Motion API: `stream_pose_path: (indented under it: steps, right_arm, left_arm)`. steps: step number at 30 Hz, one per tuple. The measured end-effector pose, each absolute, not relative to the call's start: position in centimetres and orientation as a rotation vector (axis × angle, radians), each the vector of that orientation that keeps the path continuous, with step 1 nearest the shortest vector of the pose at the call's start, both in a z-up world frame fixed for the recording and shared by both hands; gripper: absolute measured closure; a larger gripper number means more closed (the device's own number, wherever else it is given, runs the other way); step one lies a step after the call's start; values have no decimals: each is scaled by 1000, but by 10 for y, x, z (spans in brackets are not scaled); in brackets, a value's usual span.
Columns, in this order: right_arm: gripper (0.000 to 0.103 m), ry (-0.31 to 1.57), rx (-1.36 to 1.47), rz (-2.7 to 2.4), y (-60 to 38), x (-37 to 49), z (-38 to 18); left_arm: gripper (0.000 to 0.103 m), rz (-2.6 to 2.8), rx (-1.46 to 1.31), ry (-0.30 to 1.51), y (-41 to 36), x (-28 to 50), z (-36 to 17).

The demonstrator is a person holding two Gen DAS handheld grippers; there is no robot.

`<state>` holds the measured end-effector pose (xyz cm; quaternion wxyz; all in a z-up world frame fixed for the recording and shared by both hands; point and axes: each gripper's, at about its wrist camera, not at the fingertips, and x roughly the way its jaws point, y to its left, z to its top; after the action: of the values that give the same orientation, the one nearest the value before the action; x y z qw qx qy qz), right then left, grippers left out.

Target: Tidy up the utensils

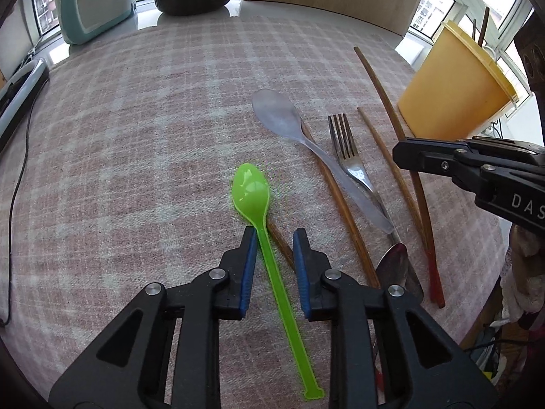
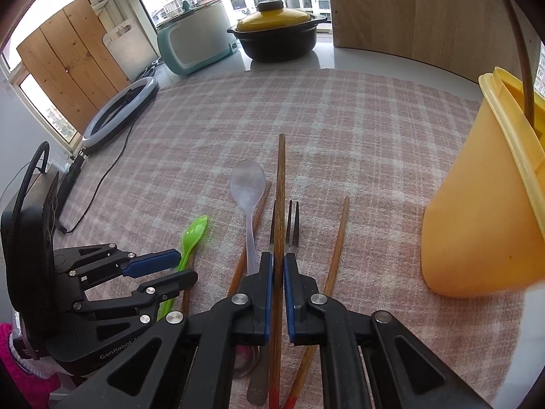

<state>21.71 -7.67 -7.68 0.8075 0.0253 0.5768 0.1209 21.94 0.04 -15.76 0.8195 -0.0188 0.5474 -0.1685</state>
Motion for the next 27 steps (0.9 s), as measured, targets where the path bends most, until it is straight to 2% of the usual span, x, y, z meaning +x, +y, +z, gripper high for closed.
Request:
stream_pose_path:
  steps: [5, 19, 22, 27]
  right_arm:
    - [99, 1224, 46, 263, -76, 215, -72]
    - [99, 1228, 60, 255, -77, 216, -72]
    - [99, 1224, 60, 256, -78, 216, -71]
    - [99, 1218, 68, 256, -82, 213, -69]
  left_arm:
    - [82, -407, -175, 1193, 18, 219, -154]
    - [82, -362, -33, 1202, -5, 224, -156]
    - [92, -370, -14, 1175, -6, 228, -158]
    - [95, -378, -70, 1164, -4, 232, -160]
